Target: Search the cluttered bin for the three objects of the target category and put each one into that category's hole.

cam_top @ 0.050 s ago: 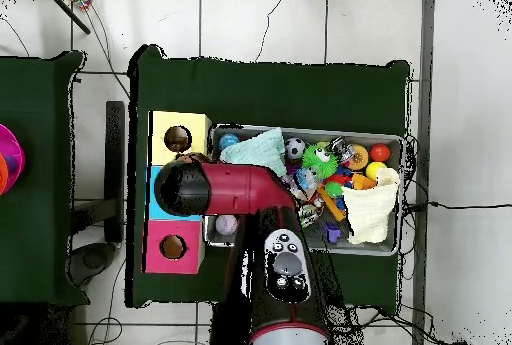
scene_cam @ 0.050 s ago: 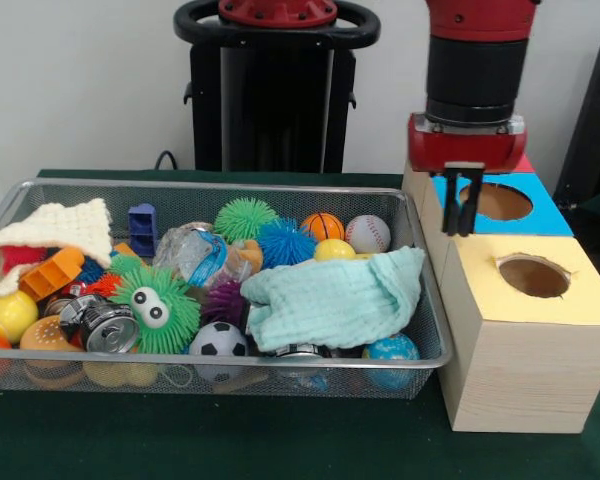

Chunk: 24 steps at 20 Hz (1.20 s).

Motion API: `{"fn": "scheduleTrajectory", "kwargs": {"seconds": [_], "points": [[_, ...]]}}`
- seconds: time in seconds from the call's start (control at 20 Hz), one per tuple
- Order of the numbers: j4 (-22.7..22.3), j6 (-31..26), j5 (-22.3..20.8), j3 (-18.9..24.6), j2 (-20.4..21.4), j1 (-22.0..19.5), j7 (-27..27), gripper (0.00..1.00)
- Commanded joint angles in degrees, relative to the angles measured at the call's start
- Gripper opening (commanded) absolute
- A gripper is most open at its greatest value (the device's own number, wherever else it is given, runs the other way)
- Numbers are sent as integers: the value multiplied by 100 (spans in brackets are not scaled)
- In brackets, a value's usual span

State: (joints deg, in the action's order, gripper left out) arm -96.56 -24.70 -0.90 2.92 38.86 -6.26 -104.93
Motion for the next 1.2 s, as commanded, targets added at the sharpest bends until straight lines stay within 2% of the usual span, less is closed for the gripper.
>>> {"fn": "scheduleTrajectory", "kwargs": {"seconds": [0.05, 0.3, 0.7, 1.2], "points": [[-577, -60, -576, 532, 66, -582, 468, 0], [-574, 0, -798, 453, 102, -748, 298, 0], [-233, 133, -1064, 750, -385, -933, 310, 0], [-70, 448, -1358, 898, -720, -1061, 169, 0]]}}
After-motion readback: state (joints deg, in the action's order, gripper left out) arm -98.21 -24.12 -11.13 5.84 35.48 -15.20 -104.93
